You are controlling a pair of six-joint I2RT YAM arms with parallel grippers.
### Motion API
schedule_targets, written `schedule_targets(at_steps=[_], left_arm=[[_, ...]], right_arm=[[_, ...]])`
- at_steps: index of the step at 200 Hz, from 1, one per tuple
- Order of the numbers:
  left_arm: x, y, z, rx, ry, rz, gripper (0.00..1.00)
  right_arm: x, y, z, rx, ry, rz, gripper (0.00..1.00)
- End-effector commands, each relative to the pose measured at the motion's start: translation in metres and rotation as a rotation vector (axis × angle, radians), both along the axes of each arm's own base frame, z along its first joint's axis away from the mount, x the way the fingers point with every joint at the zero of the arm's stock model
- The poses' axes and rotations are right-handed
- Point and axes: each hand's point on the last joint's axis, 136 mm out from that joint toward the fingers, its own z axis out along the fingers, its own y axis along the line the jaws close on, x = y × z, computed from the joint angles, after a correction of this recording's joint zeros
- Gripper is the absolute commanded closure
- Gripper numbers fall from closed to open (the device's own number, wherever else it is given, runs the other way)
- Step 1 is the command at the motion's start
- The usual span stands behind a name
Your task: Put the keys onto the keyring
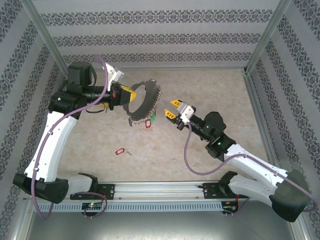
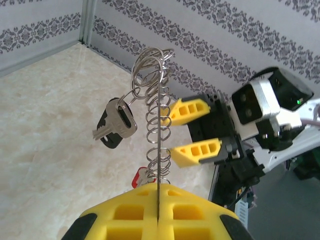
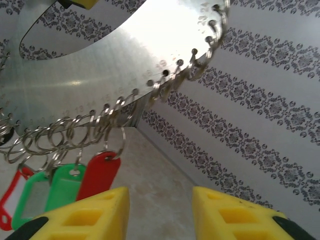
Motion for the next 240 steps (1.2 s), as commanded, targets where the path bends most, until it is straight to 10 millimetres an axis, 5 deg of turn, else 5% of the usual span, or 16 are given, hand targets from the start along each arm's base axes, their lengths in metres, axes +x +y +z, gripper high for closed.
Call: schedule_targets(at_steps=[1, 126, 196, 240], left_arm=[[-0.013, -0.008, 0.005, -0.011, -0.116, -0.141, 1.0], [-0.017, -0.03, 0.022, -0.207, 0.066, -0.361, 1.0], [-0.022, -0.033, 0.026, -0.22, 0.074, -0.401, 1.0], [-0.028, -0.032, 0.031, -0.212, 0.037, -0.407, 1.0]], right_arm=[[-0.006, -0.001, 0.016, 0.007, -0.05, 0.04, 0.65], [-0.01, -0.002, 0.045, 0.048, -0.115, 0.059, 0.63], [-0.012, -0.019, 0.026, 0.009, -0.095, 0.021, 0.53], [-0.041, -0.019, 0.015, -0.074, -0.033, 0.152, 0.44]])
